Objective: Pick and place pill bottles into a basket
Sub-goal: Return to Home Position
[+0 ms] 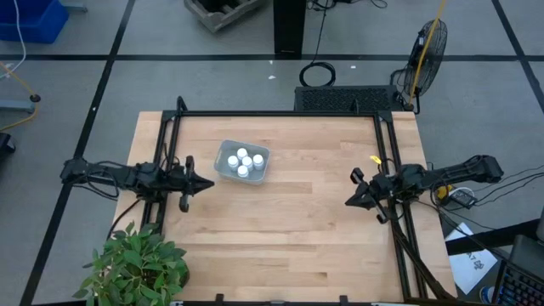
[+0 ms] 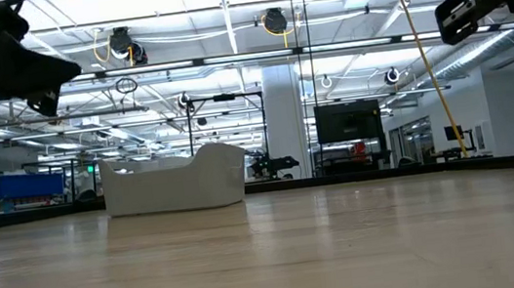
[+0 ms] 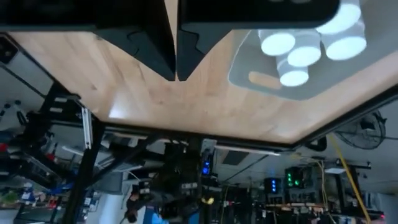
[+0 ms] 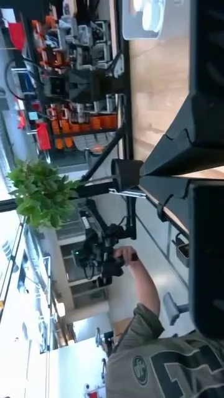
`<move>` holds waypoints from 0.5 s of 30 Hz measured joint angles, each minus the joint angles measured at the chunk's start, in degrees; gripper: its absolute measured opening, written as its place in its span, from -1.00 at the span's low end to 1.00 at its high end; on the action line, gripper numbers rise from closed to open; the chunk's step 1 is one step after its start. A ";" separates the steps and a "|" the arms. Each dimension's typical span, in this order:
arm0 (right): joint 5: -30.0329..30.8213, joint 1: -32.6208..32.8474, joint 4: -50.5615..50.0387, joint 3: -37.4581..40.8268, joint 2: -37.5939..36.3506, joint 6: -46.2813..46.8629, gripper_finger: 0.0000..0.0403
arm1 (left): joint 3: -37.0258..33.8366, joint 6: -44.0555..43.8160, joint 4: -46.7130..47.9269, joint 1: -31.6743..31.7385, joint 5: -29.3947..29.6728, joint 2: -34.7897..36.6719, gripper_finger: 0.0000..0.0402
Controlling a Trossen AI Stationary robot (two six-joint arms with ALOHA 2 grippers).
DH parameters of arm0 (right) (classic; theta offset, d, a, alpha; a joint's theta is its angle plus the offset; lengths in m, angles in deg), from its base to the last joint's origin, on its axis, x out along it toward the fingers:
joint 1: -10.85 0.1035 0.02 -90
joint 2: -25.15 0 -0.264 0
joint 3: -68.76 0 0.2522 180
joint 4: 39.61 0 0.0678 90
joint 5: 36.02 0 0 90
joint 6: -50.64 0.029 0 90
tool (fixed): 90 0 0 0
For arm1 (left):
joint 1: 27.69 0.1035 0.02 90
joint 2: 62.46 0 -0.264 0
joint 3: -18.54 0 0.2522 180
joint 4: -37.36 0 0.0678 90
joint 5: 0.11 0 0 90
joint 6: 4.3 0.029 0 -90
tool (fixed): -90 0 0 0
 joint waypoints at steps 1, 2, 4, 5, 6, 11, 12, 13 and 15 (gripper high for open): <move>0.06 -0.04 -0.06 0.00 -0.45 -0.36 -0.98 | -0.64 0.11 0.03 0.00 -0.14 0.76 -0.94; 0.07 -0.21 -0.07 0.00 -1.03 -0.73 -0.98 | -1.24 0.21 0.39 0.00 -0.29 1.44 -0.97; 0.06 -1.09 -0.03 0.00 -2.15 -1.04 -0.98 | -1.71 0.97 0.87 0.00 -0.90 2.80 -0.98; 0.09 -1.73 0.01 0.00 -2.83 -1.05 -0.98 | -1.76 1.56 1.11 0.00 -1.31 3.26 -0.96; 0.09 -2.46 -0.12 0.00 -3.37 -0.93 -0.98 | -1.76 1.99 1.51 0.00 -1.63 3.55 -0.94; -0.02 -6.72 -6.54 0.00 -6.88 -0.47 -0.98 | -1.83 2.44 2.52 0.04 -1.91 4.26 -0.86; 0.01 -7.59 -8.66 -0.01 -7.40 -0.50 -0.98 | -1.81 1.21 2.64 0.04 -1.57 4.26 -0.85; 0.00 -8.54 -10.35 -0.13 -8.09 -0.38 -0.98 | -1.83 -0.48 2.77 0.04 -1.42 4.26 -0.84; -0.02 -10.27 -13.00 -0.53 -9.49 0.83 -0.98 | -1.81 -3.50 2.93 0.04 -1.36 4.26 -0.84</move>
